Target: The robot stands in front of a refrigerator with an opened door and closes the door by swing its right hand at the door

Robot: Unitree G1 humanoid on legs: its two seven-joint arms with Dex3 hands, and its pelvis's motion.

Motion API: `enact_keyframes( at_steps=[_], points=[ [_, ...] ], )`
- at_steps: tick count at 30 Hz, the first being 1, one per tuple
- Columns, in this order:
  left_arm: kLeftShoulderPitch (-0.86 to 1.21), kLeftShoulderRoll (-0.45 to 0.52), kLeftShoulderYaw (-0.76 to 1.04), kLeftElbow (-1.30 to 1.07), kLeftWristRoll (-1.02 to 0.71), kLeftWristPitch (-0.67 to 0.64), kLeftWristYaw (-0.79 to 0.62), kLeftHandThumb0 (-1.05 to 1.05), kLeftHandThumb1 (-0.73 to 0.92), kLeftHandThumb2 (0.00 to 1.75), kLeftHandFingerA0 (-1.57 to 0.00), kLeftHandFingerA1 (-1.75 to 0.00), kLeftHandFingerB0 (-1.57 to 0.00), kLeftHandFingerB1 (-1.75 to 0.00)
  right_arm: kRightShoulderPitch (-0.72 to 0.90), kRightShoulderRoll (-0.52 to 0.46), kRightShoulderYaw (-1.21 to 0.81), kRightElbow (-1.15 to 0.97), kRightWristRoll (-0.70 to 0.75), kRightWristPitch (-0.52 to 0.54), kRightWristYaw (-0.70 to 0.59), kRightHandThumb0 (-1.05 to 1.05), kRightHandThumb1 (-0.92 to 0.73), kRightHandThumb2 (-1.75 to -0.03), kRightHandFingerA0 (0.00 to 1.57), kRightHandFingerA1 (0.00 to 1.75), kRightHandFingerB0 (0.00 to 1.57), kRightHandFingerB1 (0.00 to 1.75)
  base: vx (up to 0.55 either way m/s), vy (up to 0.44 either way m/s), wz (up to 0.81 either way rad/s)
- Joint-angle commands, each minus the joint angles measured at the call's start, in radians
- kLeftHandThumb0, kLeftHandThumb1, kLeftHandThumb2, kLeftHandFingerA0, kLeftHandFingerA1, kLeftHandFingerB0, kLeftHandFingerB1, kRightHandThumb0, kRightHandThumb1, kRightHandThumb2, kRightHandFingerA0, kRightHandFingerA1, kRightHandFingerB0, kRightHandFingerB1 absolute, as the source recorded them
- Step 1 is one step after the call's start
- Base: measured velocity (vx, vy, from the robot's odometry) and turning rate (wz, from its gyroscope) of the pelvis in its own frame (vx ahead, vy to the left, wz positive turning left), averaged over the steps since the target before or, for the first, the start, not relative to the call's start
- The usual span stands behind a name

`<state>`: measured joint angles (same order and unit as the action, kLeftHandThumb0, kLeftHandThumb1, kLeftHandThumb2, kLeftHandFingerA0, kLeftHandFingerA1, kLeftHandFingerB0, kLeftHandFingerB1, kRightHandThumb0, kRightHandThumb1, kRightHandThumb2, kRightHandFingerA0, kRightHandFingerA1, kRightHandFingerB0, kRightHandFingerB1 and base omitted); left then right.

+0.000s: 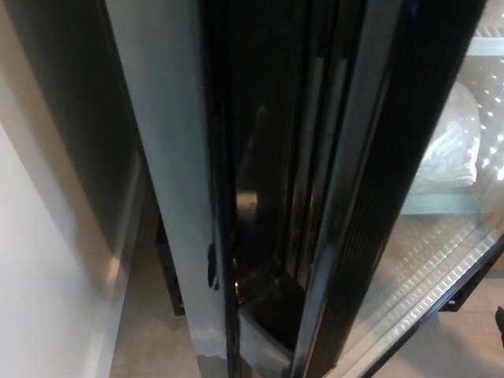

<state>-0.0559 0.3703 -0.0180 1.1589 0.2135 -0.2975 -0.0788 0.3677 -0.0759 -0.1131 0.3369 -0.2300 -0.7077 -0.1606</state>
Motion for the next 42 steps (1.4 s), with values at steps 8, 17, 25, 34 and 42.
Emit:
enact_keyframes(
  at_steps=[8, 17, 25, 34, 42],
  points=[
    [0.098, 0.014, -0.04, 0.018, 0.031, -0.073, 0.018, -0.6, 0.92, 0.67, -0.42, -0.53, -0.37, -0.45, -0.047, 0.276, 0.01, -0.997, -0.198, -0.2, -0.078, -0.88, -0.74, -1.1, 0.0, 0.5, 0.01, 0.33, 0.0, 0.0, 0.0],
    [0.091, 0.015, -0.031, -0.002, 0.013, -0.051, -0.005, -0.6, 0.91, 0.67, -0.42, -0.52, -0.37, -0.44, -0.156, 0.302, 0.108, -1.033, -0.387, -0.089, 0.007, -0.9, -0.79, -1.15, 0.0, 0.12, 0.0, 0.09, 0.0, 0.0, 0.0],
    [0.074, 0.018, -0.03, -0.003, 0.012, -0.059, -0.009, -0.61, 0.87, 0.67, -0.41, -0.5, -0.35, -0.43, -0.364, 0.255, 0.165, -0.861, -0.604, -0.033, -0.024, -0.76, -0.78, -1.01, 0.0, 0.05, 0.0, 0.07, 0.0, 0.0, 0.0],
    [0.052, 0.016, -0.051, -0.019, 0.026, -0.034, -0.009, -0.62, 0.9, 0.67, -0.41, -0.52, -0.36, -0.44, -0.627, 0.204, 0.283, -0.528, -0.68, 0.126, -0.003, -0.73, -0.81, -1.14, 0.0, 0.17, 0.0, 0.19, 0.0, 0.0, 0.0],
    [0.045, 0.018, -0.063, -0.022, 0.027, -0.036, -0.007, -0.6, 0.9, 0.66, -0.41, -0.52, -0.37, -0.44, -0.887, 0.169, 0.355, -0.133, -0.77, 0.3, -0.074, -0.81, -0.8, -1.1, 0.0, 0.17, 0.0, 0.15, 0.0, 0.0, 0.0]
  ],
)
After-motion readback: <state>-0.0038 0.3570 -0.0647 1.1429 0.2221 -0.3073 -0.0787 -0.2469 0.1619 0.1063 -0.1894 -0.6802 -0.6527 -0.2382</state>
